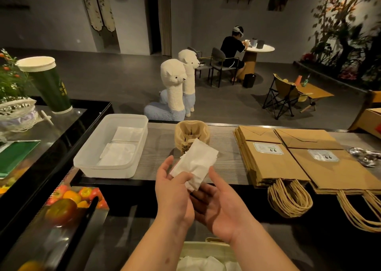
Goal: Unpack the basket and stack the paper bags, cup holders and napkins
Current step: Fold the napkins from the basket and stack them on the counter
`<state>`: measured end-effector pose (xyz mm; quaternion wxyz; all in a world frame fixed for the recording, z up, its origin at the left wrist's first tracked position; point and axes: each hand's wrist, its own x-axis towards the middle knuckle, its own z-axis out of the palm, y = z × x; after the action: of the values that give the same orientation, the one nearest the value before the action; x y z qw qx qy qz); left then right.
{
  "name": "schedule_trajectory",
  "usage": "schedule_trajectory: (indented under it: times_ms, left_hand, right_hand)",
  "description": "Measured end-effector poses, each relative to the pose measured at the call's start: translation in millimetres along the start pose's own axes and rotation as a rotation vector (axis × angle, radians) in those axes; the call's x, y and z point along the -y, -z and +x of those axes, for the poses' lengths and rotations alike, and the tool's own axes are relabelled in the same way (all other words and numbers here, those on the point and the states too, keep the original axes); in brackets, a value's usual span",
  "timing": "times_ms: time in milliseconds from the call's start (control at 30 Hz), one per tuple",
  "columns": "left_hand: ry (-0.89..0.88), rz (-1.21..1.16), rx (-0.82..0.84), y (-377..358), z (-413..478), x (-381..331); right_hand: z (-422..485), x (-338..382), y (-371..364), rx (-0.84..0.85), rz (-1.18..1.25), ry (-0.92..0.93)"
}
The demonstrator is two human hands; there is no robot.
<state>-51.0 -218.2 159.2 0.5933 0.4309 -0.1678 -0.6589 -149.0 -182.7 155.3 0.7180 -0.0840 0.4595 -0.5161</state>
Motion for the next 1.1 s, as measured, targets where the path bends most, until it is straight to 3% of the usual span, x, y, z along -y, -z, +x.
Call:
schedule_trajectory:
  times_ms: [67,233,367,433,533,667,800,1000,1100]
  left_hand:
    - [-0.006,-0.001,0.013,0.1,-4.8,0.5]
    - [-0.003,-0.046,0.056,5.9,-8.6,2.5]
    - [0.039,-0.04,0.177,8.7,1.8,4.5]
    - [0.037,0.023,0.306,11.9,8.3,2.2]
    - [-0.053,0.187,0.47,18.1,20.7,-7.6]
    - [-0.239,0.503,0.444,13.8,40.9,-22.4]
    - [-0.325,0.711,0.473,11.1,62.6,-25.5]
    - [-0.312,0.713,0.355,22.3,90.6,-23.8]
    - [-0.326,0.85,0.41,31.4,97.7,-23.9]
  right_hand:
    - [-0.2,1.2,-2.6,0.033,-0.024,0.077]
    - [8.2,20.9,-17.2,-0.078,-0.076,0.312]
    - [7.9,29.5,-26.9,-0.163,-0.502,0.721]
    - [5.7,39.5,-22.8,-0.073,-0.767,0.876]
    - [4.2,64.3,-14.4,0.106,-1.154,0.864]
    - [15.2,84.6,-12.0,0.151,-1.47,0.738]
    - [31.5,93.6,-12.8,0.114,-1.479,0.71]
    - [58.8,69.1,12.9,-0.022,-0.945,0.658]
    - [68.8,52.3,16.1,-0.084,-0.899,0.664]
